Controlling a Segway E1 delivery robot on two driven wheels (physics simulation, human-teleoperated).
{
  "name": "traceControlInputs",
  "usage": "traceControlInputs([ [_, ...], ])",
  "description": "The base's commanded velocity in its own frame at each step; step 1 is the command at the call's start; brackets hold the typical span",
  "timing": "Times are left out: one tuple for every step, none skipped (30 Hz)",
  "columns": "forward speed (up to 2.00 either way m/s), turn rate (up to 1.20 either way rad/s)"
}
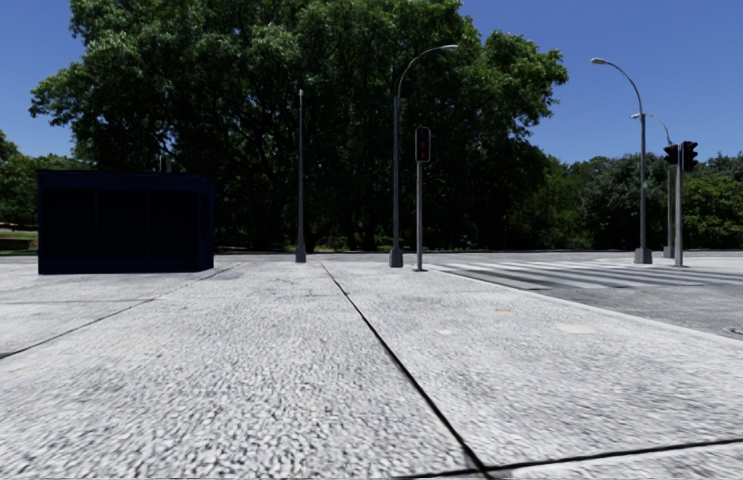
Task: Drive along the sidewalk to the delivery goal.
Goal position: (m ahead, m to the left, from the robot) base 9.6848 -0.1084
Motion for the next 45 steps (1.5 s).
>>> traceControlInputs([
  [2.0, 0.0],
  [2.0, 0.0],
  [2.0, 0.0],
  [2.0, 0.0],
  [2.0, 0.0],
  [2.0, 0.0],
  [2.0, 0.0],
  [2.0, 0.0],
  [2.0, 0.0],
  [2.0, 0.0],
  [2.0, 0.0],
  [2.0, 0.0],
  [2.0, 0.0],
  [2.0, 0.0],
  [2.0, 0.0],
  [2.0, 0.0],
  [2.0, 0.0],
  [2.0, 0.0],
  [2.0, 0.0],
  [2.0, 0.0],
  [2.0, 0.0],
  [2.0, 0.0],
  [2.0, 0.0],
  [2.0, 0.0],
  [2.0, 0.0],
  [2.0, 0.0],
  [2.0, 0.0],
  [2.0, 0.0],
  [2.0, 0.0],
  [2.0, 0.0],
  [2.0, 0.0],
  [2.0, 0.0],
  [2.0, 0.0],
  [2.0, 0.0],
  [2.0, 0.0],
  [2.0, 0.0],
  [2.0, 0.0],
  [2.0, 0.0],
  [2.0, 0.0],
  [2.0, 0.0],
  [2.0, 0.0],
  [2.0, 0.0],
  [2.0, 0.0],
  [2.0, 0.0],
  [2.0, 0.0],
])
